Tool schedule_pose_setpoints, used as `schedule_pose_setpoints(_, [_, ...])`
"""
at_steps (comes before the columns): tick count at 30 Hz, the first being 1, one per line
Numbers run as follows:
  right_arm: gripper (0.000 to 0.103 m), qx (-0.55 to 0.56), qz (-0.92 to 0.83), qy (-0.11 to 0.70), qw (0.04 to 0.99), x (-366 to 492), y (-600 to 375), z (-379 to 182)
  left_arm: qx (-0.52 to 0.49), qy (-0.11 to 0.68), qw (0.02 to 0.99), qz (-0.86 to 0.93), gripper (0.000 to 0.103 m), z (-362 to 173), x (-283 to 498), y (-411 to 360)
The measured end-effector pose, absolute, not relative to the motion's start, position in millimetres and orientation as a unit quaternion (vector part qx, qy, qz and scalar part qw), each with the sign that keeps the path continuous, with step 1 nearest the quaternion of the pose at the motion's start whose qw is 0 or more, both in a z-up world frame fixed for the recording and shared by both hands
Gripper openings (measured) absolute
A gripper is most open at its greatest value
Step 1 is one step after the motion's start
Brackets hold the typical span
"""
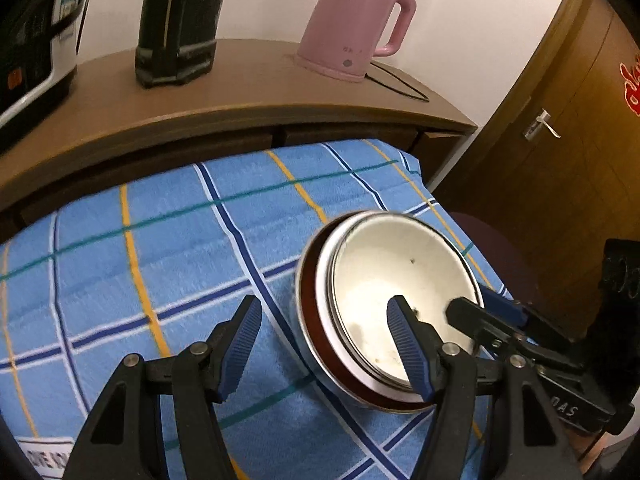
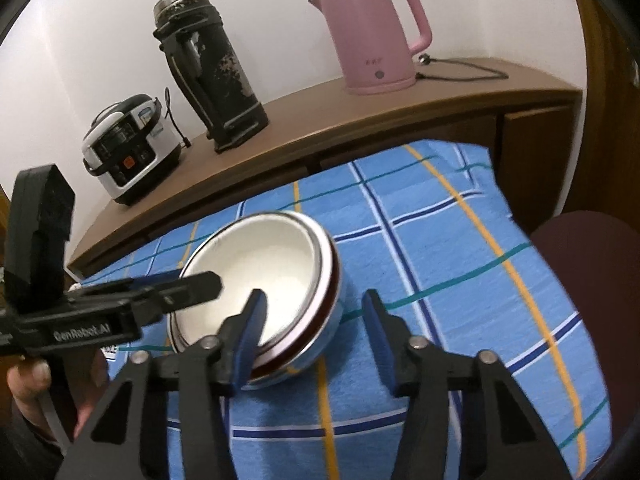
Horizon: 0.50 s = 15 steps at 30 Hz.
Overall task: Organize plates and bowls
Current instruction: 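Close both grippers on the rim of the nested bowl stack, then lift and tilt the nested bowl stack with both grippers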
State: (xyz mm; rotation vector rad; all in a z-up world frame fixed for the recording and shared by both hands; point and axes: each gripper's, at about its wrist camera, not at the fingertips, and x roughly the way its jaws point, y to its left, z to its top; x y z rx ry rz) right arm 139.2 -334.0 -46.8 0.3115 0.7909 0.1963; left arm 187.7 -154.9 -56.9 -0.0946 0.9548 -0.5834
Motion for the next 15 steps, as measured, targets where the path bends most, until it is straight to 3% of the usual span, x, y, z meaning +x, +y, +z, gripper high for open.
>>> schedule_pose_setpoints(8, [0.023, 0.174, 0.084, 0.389, 0.901, 143, -336, -49, -0.041, 0.474, 0.839, -0.265, 0.066, -67, 180, -167])
schedule_pose_setpoints(15, [0.021, 0.166, 0.091, 0.393, 0.900, 148, -327, -43, -0.044, 0.480, 0.846, -0.226, 0.040, -65, 185, -150])
